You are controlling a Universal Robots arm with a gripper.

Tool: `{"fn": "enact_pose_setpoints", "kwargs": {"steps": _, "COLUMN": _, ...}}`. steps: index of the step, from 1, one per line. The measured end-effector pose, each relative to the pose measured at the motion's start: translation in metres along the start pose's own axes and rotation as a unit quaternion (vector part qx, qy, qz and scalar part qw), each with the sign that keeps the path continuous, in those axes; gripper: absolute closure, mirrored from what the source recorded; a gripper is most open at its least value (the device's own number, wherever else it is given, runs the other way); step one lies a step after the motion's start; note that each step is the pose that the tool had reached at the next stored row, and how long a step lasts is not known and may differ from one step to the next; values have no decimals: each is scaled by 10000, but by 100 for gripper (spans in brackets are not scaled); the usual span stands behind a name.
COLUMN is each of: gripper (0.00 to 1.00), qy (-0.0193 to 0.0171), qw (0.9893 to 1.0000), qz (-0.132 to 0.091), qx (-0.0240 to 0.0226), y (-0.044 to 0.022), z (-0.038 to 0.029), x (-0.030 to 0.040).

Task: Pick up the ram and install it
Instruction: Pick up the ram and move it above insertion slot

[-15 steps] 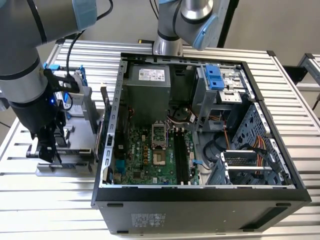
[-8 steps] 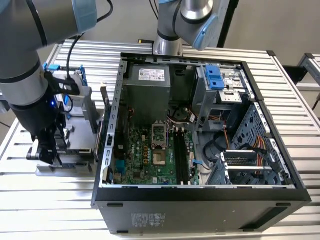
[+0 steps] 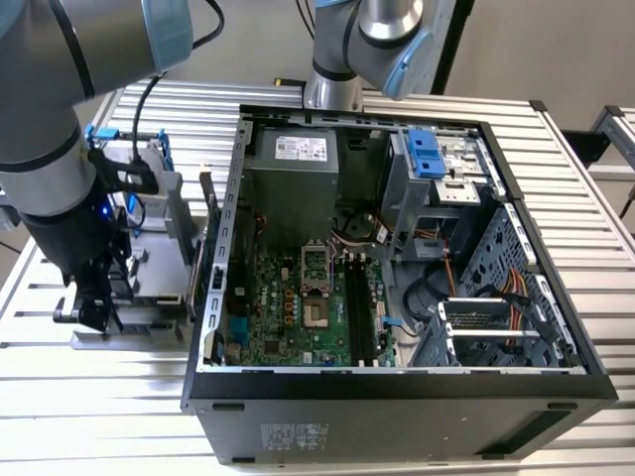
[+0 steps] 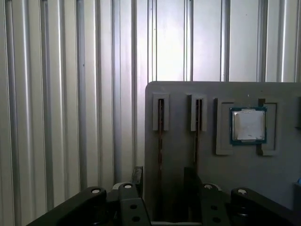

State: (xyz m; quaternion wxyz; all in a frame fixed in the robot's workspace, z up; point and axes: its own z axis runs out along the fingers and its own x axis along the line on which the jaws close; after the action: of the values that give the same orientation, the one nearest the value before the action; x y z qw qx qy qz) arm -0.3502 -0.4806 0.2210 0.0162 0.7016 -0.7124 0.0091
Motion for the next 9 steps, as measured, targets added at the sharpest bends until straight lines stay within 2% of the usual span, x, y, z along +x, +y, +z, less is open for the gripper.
{"fn": "enact_pose_setpoints", "kwargs": {"steps": 9, "gripper": 0, "qy": 11, "qw": 10000, "qz": 0, "qx": 0, "y": 2, "z": 47, "x": 18}}
